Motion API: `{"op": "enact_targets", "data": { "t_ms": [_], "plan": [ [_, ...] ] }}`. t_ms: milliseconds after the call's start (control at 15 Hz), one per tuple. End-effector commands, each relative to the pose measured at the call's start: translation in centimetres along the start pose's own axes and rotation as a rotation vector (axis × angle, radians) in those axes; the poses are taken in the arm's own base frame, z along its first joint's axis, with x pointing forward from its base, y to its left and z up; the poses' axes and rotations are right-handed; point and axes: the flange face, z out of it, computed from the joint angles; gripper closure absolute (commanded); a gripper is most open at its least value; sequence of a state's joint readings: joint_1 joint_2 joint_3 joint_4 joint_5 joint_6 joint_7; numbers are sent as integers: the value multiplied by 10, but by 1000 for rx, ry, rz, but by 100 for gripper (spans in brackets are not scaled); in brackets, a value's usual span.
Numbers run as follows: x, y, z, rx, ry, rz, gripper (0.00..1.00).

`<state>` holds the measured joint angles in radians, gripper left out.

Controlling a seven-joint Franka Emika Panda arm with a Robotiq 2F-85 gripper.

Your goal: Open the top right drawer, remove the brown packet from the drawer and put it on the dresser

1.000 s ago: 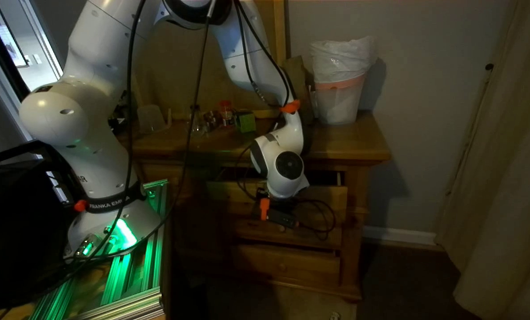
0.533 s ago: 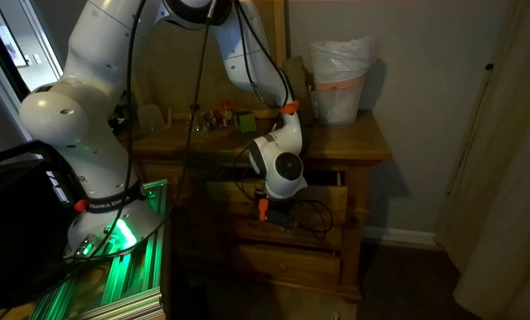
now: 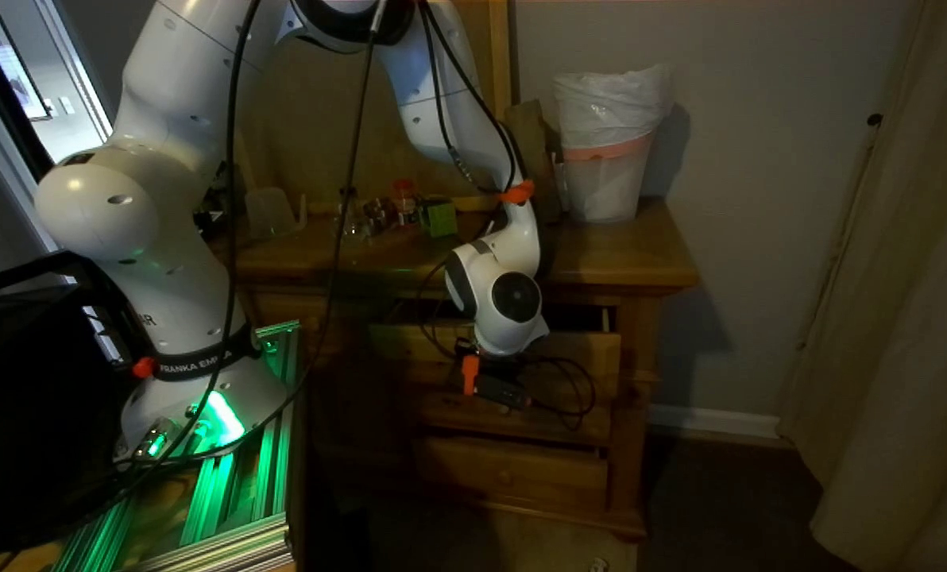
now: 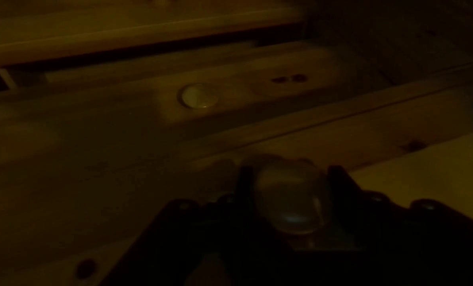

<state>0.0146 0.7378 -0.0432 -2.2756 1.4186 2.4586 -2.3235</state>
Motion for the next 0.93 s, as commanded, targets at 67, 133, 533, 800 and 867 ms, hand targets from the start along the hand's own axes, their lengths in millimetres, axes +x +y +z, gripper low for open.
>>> {"op": "enact_targets", "data": {
  "t_ms": [67,133,533,800,867],
  "plan": [
    [-15,8,-30,-55,-36,-3,75],
    [-16,8,-32,-58,-38,0,75],
    [-35,5,-44,-71,-54,37,75],
    [-47,3,-55,-86,-64,61,75],
    [-51,3,-58,-91,-69,69,75]
  ]
}}
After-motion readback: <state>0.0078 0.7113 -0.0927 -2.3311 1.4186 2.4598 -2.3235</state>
